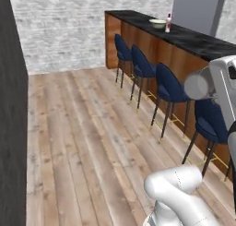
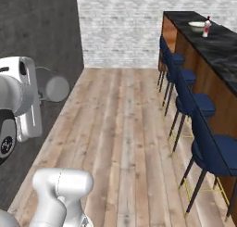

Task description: There is a bowl on the dining counter. Grab a lemon wedge from the fridge and place it in the bowl. Then get the liquor bottle and glass cup from the cabinet and place them next to the bowl.

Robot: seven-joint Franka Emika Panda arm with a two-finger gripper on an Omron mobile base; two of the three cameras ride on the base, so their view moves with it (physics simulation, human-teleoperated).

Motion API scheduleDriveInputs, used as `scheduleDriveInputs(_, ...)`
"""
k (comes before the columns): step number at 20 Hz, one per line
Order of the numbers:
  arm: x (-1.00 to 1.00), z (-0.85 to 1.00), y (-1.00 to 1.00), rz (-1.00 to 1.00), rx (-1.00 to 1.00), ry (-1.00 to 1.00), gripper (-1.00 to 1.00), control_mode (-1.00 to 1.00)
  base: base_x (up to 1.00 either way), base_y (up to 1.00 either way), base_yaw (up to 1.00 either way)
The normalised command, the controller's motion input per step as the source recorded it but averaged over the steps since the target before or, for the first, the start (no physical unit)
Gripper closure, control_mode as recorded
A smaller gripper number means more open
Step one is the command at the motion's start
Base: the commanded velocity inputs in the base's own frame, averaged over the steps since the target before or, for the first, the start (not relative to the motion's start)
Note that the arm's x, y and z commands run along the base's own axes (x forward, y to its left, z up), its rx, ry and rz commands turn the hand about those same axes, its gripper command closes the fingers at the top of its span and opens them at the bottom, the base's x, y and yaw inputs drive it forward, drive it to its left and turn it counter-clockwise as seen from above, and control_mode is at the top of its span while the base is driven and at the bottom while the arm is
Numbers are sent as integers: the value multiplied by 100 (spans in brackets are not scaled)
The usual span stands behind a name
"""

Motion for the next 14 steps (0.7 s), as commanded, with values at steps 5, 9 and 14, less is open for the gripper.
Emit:
scheduleDriveInputs(5, 0, 0, 0, 0, 0, 0, 100, 100, 100, 74, -51)
scheduleDriveInputs(9, 0, 0, 0, 0, 0, 0, 100, 100, 100, 75, -51)
scheduleDriveInputs(14, 0, 0, 0, 0, 0, 0, 100, 100, 100, 77, -48)
